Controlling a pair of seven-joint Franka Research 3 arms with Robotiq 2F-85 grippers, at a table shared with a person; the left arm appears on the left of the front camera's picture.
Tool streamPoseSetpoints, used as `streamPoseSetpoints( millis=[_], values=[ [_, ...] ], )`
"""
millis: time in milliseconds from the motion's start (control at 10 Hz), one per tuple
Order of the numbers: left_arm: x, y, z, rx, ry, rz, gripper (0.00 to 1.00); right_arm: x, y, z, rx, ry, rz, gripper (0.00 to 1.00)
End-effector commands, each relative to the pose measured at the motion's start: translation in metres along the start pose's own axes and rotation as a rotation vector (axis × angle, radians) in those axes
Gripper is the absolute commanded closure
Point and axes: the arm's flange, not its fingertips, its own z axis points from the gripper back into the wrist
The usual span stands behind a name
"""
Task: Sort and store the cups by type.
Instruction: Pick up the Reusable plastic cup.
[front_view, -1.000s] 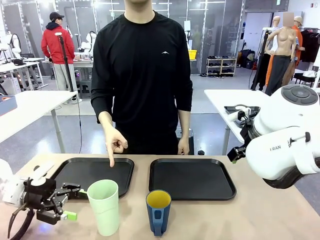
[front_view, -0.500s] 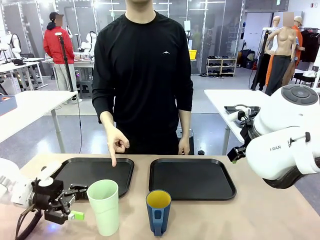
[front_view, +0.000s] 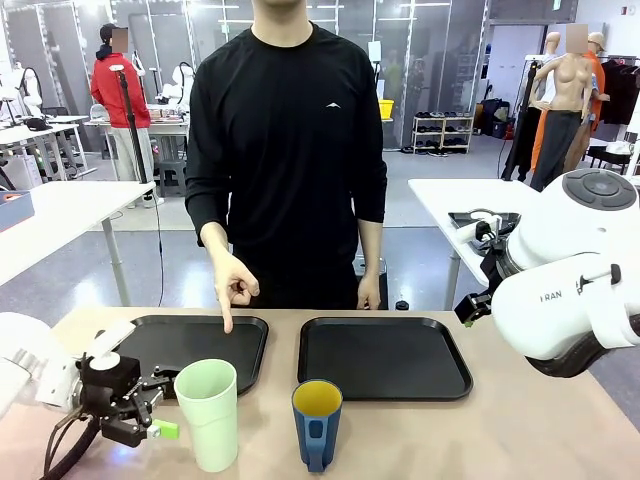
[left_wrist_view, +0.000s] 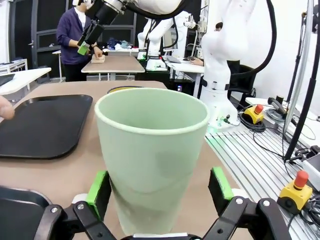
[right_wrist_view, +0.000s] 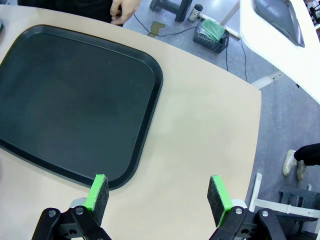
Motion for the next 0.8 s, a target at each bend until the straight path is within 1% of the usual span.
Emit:
streamPoseSetpoints(
  millis=[0, 400, 700],
  values=[
    [-0.016, 0.005, -0.014, -0.003, -0.021, -0.030, 0.00, -0.001, 0.001, 0.000, -0.001, 0.000, 0.006, 0.00],
    [-0.020, 0.009, -0.021, -0.006, 0.002, -0.030, 0.00, -0.001, 0.001, 0.000, -0.001, 0.000, 0.006, 0.00],
    [-0.021, 0.014, -0.033, -0.031, 0.004, -0.034, 0.00, -0.001, 0.001, 0.000, -0.001, 0.000, 0.006, 0.00]
  ],
)
